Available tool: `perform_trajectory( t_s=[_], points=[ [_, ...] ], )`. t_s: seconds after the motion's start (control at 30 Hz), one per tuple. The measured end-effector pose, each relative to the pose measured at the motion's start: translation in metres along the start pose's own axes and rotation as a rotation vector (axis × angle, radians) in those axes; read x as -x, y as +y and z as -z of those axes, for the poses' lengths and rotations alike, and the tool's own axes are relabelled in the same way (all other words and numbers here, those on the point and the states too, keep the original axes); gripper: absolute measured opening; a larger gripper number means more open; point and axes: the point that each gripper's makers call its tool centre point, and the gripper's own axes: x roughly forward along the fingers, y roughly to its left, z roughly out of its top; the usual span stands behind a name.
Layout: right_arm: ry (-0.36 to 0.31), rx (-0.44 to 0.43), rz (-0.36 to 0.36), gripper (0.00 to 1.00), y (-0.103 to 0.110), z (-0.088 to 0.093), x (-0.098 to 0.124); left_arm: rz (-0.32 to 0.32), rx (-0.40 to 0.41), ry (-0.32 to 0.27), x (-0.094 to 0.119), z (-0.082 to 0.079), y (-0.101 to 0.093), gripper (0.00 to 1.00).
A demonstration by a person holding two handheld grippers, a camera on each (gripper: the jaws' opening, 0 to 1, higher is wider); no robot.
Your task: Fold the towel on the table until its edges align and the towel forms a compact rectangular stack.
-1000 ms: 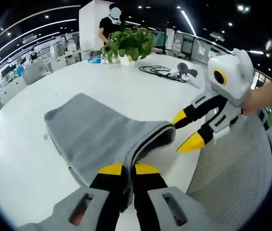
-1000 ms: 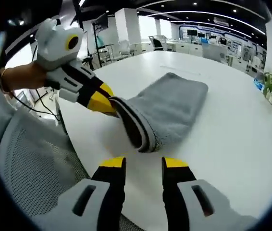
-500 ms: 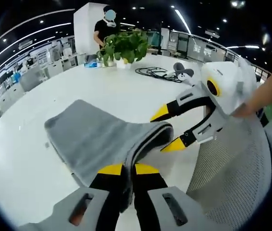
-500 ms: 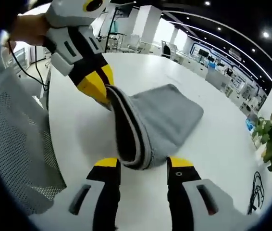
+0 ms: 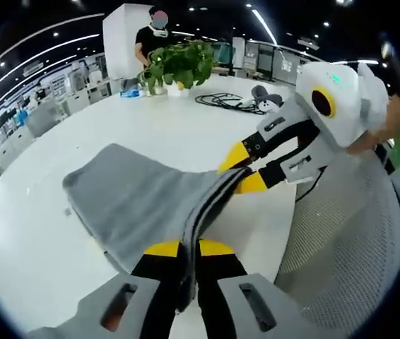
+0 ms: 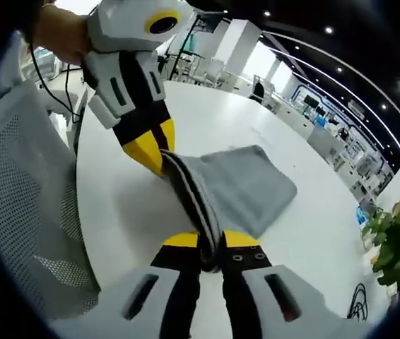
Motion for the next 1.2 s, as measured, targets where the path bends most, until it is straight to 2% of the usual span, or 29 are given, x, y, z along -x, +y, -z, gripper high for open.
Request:
perform_trajectory(
  t_s=[0.07,0.2,0.37,0.47,0.57,0.63,0.73,0.87,1.07,1.2],
  points=[
    [-0.012,-0.126,-0.01,0.06,0.0,0.0,-0.002,0.0,-0.01,0.003,0.0,0.002,-0.003,0.07],
    [-0.016,-0.129,-0.004,0.05,-0.005,-0.004,-0.002,-0.002,-0.028,0.005,-0.001,0.004,-0.006,0.09],
    [-0.033,-0.188,-0.004,0.05,-0.008,-0.013,-0.001,0.006,-0.063,0.024,-0.005,0.011,-0.01,0.15],
    [-0.04,-0.217,0.001,0.05,-0.009,-0.016,-0.001,-0.043,-0.099,0.037,-0.006,0.013,-0.008,0.26],
    [-0.048,-0.247,0.0,0.05,-0.011,-0.018,-0.002,-0.076,-0.186,0.057,-0.008,0.015,-0.012,0.35],
    [-0.053,-0.25,0.003,0.05,-0.011,-0.02,-0.001,-0.111,-0.205,0.066,-0.008,0.018,-0.009,0.34],
    [-0.063,-0.278,0.006,0.05,-0.014,-0.022,0.002,-0.131,-0.142,0.063,-0.006,0.023,-0.004,0.33],
    [-0.071,-0.312,0.009,0.06,-0.018,-0.021,0.003,-0.167,-0.132,0.071,0.001,0.031,0.007,0.27],
    [-0.075,-0.333,0.005,0.06,-0.018,-0.022,0.006,-0.228,-0.087,0.027,0.016,0.029,0.022,0.21],
    [-0.088,-0.359,-0.007,0.06,-0.015,-0.022,0.009,-0.222,-0.074,-0.021,0.02,0.022,0.024,0.13]
  ],
)
